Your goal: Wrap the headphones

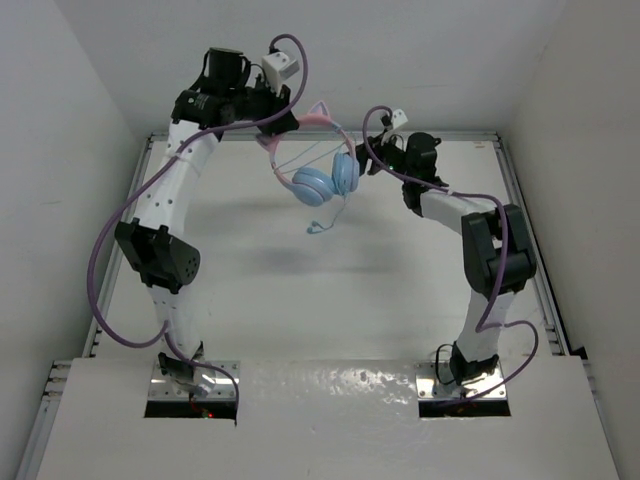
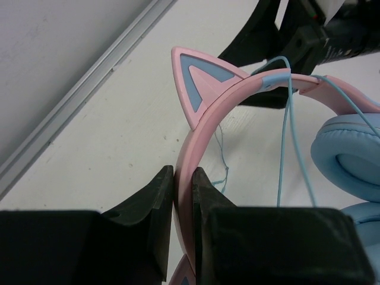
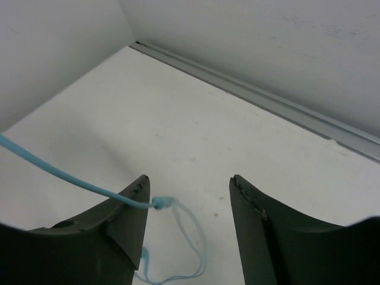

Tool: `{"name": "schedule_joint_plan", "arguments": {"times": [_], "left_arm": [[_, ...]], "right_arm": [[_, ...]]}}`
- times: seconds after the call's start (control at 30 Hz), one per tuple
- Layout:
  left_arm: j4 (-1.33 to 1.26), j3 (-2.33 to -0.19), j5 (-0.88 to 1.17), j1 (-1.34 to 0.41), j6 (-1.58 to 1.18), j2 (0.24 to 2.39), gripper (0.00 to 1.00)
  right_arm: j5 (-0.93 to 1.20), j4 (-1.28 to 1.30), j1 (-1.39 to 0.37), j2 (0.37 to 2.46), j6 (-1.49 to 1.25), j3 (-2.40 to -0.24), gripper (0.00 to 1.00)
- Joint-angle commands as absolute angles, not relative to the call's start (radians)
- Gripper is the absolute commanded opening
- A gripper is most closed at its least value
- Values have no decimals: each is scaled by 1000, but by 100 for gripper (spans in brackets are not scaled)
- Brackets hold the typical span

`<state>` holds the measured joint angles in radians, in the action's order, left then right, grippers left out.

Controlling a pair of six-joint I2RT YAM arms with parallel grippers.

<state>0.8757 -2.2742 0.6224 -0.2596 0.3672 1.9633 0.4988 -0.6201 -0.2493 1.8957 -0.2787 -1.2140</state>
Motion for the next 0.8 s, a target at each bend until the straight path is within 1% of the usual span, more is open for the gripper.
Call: {"name": "schedule_joint_plan", "arguments": {"times": [0.0,0.07,0.23,0.3,0.4,0.53,0.63,0.77], "left_arm": [[824,-2356,678,-259,273,1894,0],[822,-2378,681,-261,259,1893,0],[804,-2413,693,-261,235,1890,0],[793,-2425,678,-261,224,1890,0],[790,-2444,678,-261,212,1893,0],[756,-2467,693,-258,158,1899,0],[718,-2499,716,-256,82,1914,0],[658,-2520,739,-241,-18,1927,0]], "right_arm": [[595,-877,-252,1940,-463,-1183,57],[592,-987,-253,1979,-533,-1152,58],[615,-1165,-281,2063,-678,-1154,62],[576,-1198,-291,2063,-687,-1117,63],[496,-1157,-307,2060,-649,-1088,63],[450,-1117,-330,2092,-620,-1088,63],[428,-1121,-359,2132,-621,-1100,61],[388,-1134,-383,2164,-629,-1094,54]]}}
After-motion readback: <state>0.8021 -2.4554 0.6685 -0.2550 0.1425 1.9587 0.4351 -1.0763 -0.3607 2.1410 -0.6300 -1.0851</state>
